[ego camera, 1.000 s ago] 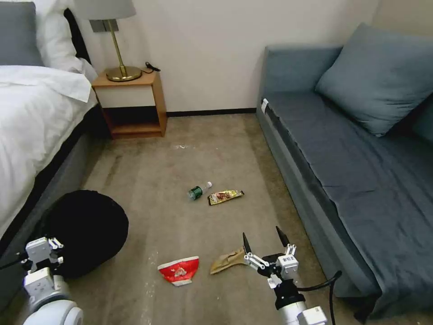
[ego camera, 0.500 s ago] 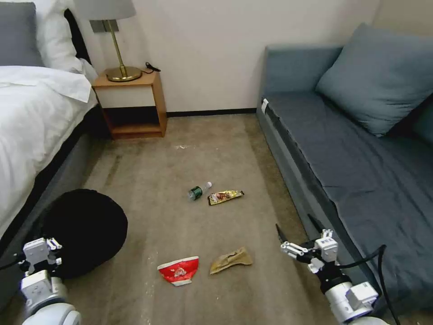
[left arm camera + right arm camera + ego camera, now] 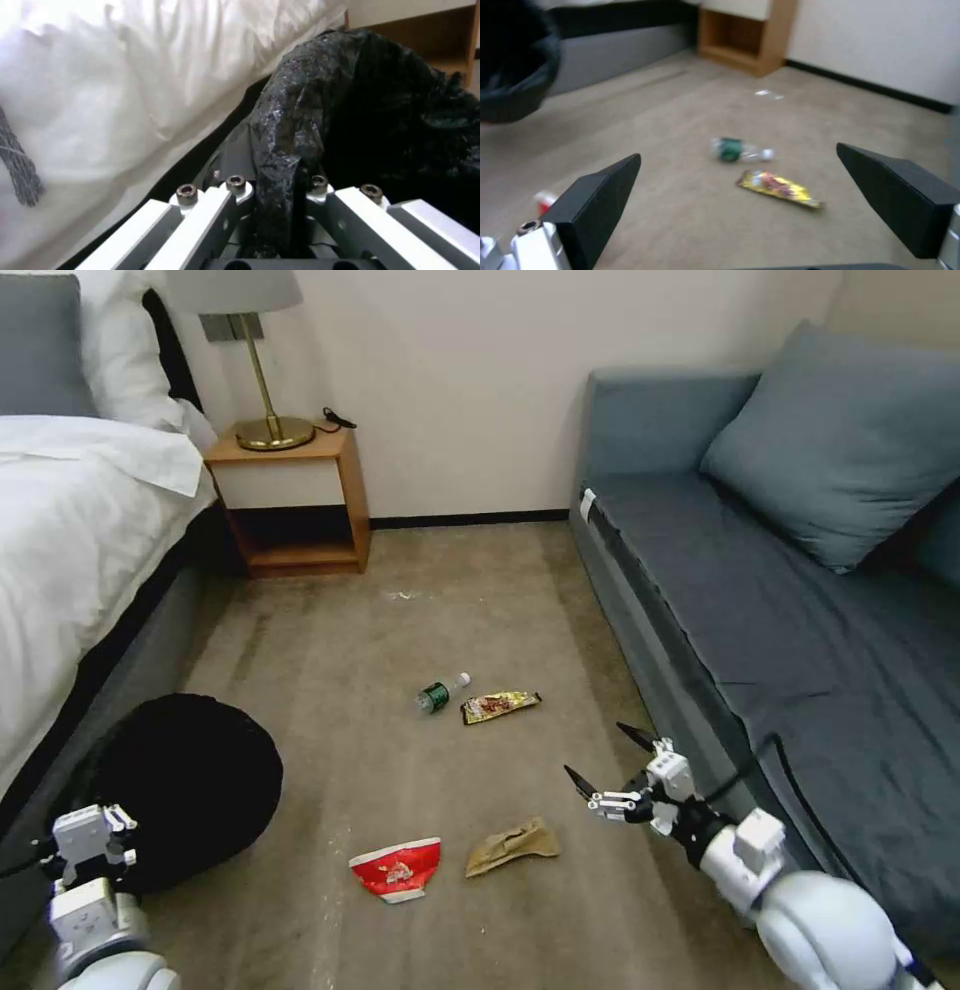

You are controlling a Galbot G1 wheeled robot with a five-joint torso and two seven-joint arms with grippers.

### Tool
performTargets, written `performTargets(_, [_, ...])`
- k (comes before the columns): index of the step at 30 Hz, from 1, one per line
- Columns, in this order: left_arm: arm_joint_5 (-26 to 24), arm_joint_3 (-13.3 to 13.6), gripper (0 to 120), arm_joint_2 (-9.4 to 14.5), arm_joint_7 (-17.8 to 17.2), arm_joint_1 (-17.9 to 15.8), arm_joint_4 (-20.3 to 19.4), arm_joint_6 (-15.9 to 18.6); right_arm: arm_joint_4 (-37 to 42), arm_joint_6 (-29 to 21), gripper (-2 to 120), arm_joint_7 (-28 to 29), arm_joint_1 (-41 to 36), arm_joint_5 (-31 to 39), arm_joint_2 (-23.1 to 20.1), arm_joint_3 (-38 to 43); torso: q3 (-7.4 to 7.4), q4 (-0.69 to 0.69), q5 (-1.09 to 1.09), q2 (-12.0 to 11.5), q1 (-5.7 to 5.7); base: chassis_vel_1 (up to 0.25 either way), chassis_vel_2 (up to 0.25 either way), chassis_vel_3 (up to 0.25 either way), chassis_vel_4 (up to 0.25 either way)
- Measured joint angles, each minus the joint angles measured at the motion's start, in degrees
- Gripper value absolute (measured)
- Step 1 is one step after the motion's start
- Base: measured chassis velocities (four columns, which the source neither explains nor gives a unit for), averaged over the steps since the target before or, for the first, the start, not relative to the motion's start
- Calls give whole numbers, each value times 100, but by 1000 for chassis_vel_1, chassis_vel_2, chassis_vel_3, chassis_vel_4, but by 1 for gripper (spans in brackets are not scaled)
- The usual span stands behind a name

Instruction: Pick up the trash bin, then pick up the garbage on the floor and place it into the trash bin.

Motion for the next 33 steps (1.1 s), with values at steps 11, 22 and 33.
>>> performTargets(11, [155, -24, 6, -163, 18, 22, -254, 138, -1954, 21, 100, -303, 3100, 537, -34, -2988, 1, -1, 3, -1, 0, 0, 0, 0, 0])
performTargets(22, [263, -6, 6, -321, 28, -37, -516, 321, -4111, 299, 100, -515, 5087, 459, 1420, -5388, 0, 0, -1, -1, 0, 0, 0, 0, 0])
performTargets(33, [474, 48, 6, -467, 32, 12, -563, 271, -4825, 430, 100, -595, 5200, 214, 2016, -6260, 0, 0, 0, -1, 0, 0, 0, 0, 0])
